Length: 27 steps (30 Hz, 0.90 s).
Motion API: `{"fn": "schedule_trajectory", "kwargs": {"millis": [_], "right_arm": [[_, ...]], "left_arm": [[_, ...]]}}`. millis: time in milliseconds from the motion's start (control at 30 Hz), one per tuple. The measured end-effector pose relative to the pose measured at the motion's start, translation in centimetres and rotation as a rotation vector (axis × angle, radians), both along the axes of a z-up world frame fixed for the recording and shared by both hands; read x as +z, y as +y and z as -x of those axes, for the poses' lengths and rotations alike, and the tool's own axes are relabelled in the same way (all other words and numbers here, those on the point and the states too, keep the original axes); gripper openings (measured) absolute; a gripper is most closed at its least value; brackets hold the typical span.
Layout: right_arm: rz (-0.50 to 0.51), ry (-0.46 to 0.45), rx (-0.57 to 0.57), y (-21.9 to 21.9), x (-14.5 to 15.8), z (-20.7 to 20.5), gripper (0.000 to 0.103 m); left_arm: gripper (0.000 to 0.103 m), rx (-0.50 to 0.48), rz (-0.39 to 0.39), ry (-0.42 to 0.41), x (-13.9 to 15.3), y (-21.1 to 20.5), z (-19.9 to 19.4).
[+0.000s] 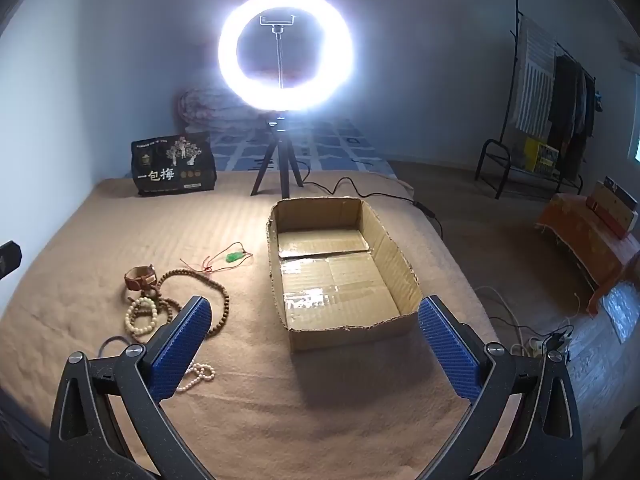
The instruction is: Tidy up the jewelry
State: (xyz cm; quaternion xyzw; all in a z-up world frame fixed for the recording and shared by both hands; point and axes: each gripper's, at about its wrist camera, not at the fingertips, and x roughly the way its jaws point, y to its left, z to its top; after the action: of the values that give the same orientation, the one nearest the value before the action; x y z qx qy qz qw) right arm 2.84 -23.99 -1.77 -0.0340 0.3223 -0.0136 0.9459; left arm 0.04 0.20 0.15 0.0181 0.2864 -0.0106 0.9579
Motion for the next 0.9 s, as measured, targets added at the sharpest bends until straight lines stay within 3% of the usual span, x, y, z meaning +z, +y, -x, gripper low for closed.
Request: {"fn": "schedule_trajectory", "kwargs": {"millis": [900], "right_arm": [[0.002,-0.003,0.001,0.09,-0.14,-0.01,0.103]], "left_arm": [[0.103,-0.001,-0.004,-0.006,0.21,-0.04,-0.03]]}}
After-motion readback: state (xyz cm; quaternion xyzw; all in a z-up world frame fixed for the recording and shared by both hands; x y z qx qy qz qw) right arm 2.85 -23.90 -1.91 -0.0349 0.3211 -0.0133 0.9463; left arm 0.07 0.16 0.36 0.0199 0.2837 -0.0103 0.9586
